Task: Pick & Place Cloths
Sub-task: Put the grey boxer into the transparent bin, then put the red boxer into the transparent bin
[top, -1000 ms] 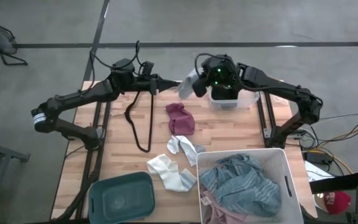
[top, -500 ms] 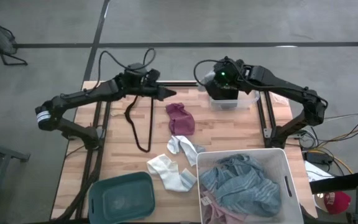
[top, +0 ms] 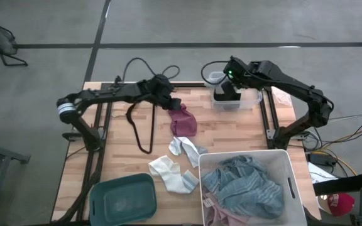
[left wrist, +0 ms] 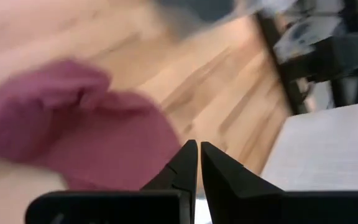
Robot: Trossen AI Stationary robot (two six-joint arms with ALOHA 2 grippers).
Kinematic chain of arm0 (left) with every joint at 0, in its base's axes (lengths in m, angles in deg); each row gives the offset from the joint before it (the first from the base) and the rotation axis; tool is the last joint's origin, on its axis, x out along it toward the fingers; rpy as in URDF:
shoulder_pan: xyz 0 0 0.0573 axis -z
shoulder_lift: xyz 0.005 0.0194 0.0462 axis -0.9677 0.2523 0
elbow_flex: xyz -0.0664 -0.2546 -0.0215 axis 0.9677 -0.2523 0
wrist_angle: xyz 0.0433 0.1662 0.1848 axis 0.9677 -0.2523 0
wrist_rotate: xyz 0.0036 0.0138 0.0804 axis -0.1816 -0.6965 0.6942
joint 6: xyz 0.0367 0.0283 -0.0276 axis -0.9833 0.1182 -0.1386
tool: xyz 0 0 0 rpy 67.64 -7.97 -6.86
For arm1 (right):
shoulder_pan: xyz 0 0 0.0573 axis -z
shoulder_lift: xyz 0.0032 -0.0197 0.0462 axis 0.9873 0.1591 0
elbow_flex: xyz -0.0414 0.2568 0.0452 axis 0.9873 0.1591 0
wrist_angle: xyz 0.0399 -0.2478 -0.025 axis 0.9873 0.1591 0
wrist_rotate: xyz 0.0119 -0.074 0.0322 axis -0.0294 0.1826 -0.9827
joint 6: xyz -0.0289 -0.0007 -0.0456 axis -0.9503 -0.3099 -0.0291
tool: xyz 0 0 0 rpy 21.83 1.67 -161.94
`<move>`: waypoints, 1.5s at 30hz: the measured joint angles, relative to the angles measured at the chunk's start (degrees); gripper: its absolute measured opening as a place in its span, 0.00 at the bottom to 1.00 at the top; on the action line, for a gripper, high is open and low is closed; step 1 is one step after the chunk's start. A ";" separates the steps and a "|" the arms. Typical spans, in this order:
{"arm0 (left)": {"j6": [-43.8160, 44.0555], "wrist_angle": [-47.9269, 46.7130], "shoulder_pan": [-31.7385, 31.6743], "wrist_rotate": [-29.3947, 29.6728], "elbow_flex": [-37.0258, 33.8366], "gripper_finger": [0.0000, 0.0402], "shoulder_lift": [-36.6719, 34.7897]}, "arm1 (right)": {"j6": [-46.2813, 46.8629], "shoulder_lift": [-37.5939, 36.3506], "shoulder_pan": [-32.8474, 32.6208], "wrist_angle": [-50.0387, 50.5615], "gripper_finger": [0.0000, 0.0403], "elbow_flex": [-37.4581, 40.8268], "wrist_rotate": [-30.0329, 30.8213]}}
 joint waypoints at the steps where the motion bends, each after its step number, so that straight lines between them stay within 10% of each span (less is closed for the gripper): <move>1: 0.50 -0.67 0.00 -0.64 -0.01 0.06 1.33 | 0.39 0.00 0.48 0.98 0.07 0.20 -0.11; 27: -4.71 0.96 0.13 -5.73 -0.04 0.06 17.99 | 5.30 0.00 5.01 9.43 0.57 2.93 -1.66; 45: -7.14 5.77 -0.47 -10.19 -0.02 0.00 13.76 | 6.84 -0.04 0.77 -14.86 0.67 1.30 -18.30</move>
